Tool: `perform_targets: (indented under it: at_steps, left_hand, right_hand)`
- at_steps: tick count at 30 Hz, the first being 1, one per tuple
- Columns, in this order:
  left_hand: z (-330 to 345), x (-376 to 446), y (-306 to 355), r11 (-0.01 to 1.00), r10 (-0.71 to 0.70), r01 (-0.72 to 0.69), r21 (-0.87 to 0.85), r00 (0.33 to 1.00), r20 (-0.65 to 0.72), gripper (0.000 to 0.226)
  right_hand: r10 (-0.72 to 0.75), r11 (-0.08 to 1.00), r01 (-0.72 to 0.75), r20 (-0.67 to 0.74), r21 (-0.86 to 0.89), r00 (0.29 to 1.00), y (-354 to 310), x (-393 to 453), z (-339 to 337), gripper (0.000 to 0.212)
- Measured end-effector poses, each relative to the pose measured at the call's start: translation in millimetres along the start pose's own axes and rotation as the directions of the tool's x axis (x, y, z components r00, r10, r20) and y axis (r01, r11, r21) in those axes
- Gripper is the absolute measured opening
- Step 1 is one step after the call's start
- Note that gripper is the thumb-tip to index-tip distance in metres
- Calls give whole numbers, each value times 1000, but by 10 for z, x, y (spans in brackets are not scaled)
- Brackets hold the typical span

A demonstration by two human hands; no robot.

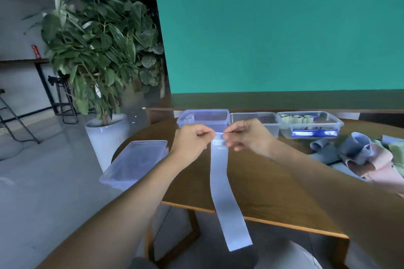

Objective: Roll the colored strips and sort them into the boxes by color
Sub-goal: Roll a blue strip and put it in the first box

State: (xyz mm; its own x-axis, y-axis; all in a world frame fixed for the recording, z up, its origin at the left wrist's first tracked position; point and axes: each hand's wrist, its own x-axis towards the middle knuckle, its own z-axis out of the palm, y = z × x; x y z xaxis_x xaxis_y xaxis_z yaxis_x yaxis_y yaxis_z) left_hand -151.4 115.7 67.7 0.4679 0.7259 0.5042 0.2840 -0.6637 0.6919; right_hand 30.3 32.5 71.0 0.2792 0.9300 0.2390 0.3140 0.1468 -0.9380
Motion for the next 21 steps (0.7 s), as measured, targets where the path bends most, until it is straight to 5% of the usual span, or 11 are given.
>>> perform_targets:
  at_steps: [10, 21]
  left_hand:
    - [540, 381, -731, 966, -222, 217, -136, 975, -21, 6]
    - [923, 690, -1238, 923, -300, 269, -276, 951, -76, 9]
  right_hand:
    - [73, 994, -63, -115, 89, 991, 756, 645, 108, 16]
    - [140, 990, -141, -124, -3, 982, 1223, 1065, 113, 7]
